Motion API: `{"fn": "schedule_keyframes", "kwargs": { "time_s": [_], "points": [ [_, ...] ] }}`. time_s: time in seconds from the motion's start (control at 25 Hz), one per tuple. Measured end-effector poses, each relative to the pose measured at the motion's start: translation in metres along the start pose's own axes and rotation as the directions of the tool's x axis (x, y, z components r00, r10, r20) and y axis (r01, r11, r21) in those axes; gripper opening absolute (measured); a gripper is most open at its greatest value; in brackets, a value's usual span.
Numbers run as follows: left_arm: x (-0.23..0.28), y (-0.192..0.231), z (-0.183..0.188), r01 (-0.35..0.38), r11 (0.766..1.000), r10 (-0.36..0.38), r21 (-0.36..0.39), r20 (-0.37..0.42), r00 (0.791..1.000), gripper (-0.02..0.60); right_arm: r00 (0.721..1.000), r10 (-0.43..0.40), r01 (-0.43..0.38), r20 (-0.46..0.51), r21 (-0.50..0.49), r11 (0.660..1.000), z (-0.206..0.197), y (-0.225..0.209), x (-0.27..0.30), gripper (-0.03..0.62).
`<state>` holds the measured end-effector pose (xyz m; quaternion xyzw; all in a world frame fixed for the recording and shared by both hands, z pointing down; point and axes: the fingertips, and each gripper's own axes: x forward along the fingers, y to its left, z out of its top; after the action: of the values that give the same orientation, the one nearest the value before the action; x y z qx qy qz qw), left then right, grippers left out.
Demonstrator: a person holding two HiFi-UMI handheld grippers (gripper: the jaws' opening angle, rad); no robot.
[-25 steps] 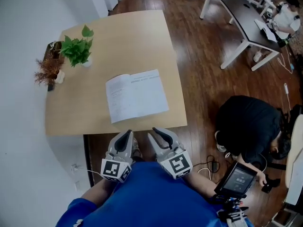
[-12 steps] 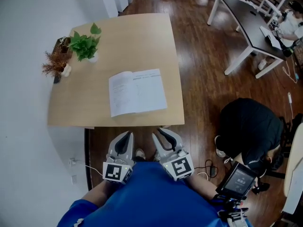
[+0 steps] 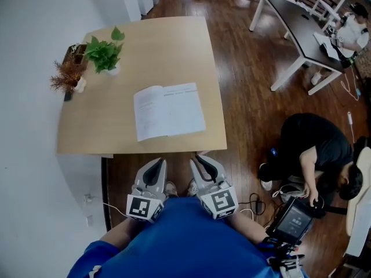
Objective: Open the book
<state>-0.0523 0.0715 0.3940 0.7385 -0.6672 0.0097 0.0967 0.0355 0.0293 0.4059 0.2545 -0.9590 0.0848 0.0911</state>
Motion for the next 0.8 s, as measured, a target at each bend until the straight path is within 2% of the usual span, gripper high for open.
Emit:
{"fn": "schedule_keyframes", "kwargs": {
  "time_s": [0.44,0.64,0.8],
  "points": [
    [-0.012,0.007,0.002,0.029,1.0,-0.029,-0.002,-0.005,1.0,0.006,0.999,-0.036,0.036,-0.005,-0.029,0.999,0.001,0.013,0.003,0.003],
    [-0.012,0.013,-0.001,0.042,0.999,-0.042,0.01,0.008,0.999,0.006,1.0,-0.032,0.031,-0.003,-0.04,0.999,0.001,0.017,0.008,0.002],
    [-0.01,0.012,-0.002,0.045,0.999,-0.045,0.001,-0.009,0.999,0.006,0.999,-0.028,0.027,-0.016,-0.032,0.999,0.0,0.018,0.01,0.002]
  ]
}}
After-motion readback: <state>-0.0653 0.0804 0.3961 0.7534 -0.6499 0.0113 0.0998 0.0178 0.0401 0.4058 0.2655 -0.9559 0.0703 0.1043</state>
